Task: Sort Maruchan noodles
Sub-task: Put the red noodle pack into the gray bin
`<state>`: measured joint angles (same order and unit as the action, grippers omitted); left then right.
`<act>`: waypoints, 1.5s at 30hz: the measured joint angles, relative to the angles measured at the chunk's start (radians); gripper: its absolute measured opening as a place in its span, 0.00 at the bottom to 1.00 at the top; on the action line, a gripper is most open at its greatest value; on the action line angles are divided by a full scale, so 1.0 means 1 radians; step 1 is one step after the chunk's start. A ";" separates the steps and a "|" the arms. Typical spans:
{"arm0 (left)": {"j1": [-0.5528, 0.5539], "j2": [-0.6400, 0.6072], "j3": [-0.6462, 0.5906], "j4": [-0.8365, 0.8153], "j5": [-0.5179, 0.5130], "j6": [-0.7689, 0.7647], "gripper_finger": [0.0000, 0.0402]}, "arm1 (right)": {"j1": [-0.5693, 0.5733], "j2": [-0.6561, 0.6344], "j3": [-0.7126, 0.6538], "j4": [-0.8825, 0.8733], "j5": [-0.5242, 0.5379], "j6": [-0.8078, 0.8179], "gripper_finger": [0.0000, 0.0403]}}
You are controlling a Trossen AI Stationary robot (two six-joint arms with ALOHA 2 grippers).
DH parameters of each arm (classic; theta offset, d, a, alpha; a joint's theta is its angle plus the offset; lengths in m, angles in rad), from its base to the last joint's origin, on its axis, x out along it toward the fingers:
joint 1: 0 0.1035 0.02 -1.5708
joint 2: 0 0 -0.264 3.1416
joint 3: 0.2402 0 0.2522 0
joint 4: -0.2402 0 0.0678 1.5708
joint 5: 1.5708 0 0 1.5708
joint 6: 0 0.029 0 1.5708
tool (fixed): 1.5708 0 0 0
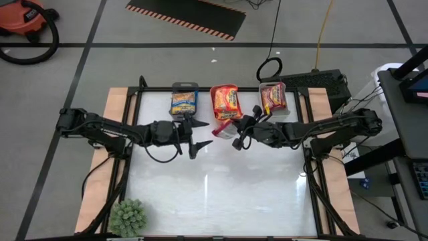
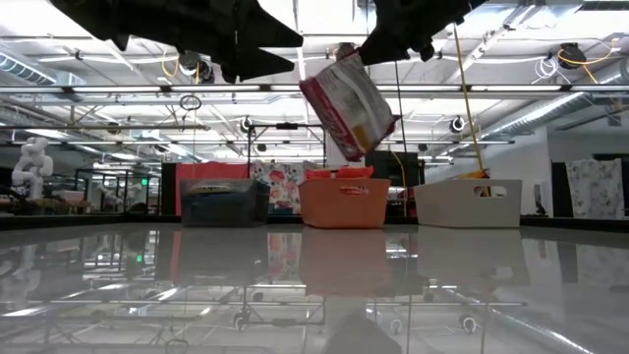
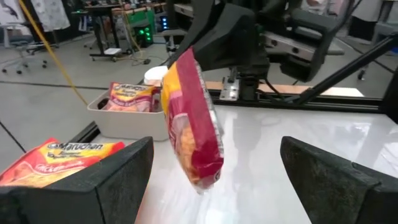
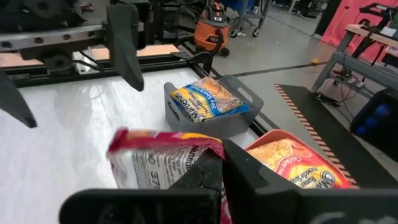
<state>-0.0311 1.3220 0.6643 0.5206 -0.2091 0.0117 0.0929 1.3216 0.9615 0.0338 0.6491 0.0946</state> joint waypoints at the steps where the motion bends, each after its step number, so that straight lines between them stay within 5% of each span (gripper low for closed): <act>1: -0.005 0.000 0.000 0.000 -0.008 -0.006 0.89 | 0.000 0.000 -0.003 0.000 0.000 0.007 0.00; 16: -0.037 0.138 -0.001 0.081 -0.175 -0.010 0.89 | -0.006 0.000 -0.012 0.006 -0.028 0.066 0.00; 35: 0.009 0.333 0.000 0.323 -0.113 -0.020 0.88 | -0.006 0.001 -0.012 0.000 -0.085 0.104 0.00; 45: 0.012 0.343 0.000 0.402 -0.069 0.034 0.65 | -0.006 0.003 -0.012 0.000 -0.169 0.127 0.00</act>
<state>-0.0187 1.6651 0.6643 0.9226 -0.2781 0.0459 0.0868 1.3243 0.9497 0.0334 0.4799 0.2214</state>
